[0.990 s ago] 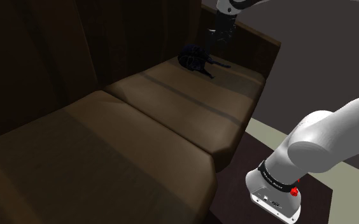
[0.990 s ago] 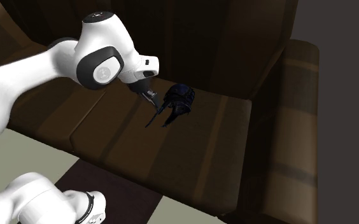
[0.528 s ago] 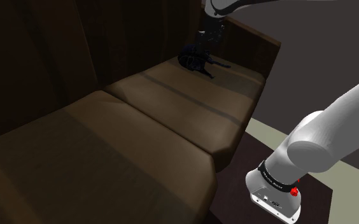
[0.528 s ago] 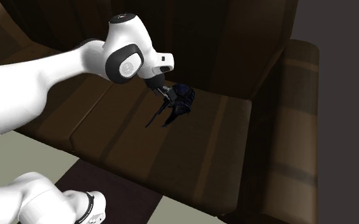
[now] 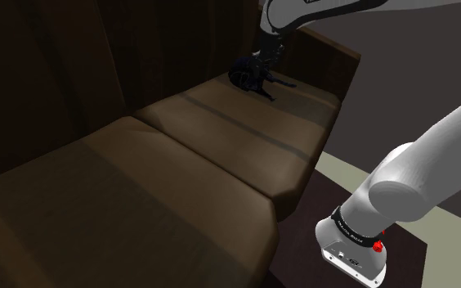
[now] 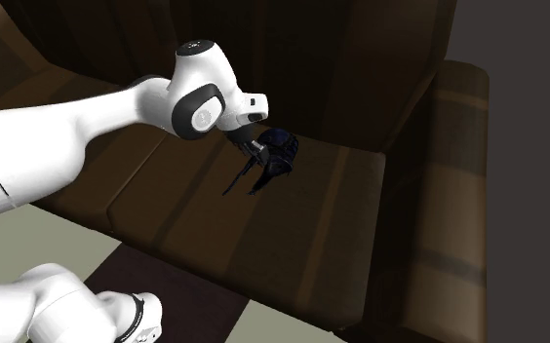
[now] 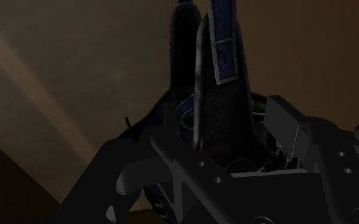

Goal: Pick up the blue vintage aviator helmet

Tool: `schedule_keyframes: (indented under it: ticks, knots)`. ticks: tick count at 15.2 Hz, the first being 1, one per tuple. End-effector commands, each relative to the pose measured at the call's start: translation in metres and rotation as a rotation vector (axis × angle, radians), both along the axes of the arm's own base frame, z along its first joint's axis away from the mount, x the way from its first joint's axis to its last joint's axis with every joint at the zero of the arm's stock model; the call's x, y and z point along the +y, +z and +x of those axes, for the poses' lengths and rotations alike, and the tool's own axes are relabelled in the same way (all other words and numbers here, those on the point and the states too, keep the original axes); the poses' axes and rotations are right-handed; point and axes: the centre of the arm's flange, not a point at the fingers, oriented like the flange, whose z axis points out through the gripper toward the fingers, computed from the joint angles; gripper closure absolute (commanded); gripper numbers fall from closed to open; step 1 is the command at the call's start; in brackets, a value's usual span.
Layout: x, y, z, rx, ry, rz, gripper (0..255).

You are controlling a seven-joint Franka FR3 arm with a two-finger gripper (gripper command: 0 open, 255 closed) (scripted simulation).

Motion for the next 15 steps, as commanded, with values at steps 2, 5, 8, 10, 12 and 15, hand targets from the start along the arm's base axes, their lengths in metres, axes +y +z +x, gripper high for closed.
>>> schedule_keyframes:
  ticks: [2, 5, 8, 10, 12, 15]
  knots:
    - [0.000, -0.001, 0.000, 0.000, 0.000, 0.000, 255]
    - [0.000, -0.001, 0.000, 0.000, 0.000, 0.000, 255]
    - [0.000, -0.001, 0.000, 0.000, 0.000, 0.000, 255]
    - [0.000, 0.005, 0.000, 0.000, 0.000, 0.000, 255]
    - [0.000, 0.015, 0.000, 0.000, 0.000, 0.000, 255]
    - [0.000, 0.031, 0.000, 0.000, 0.000, 0.000, 255]
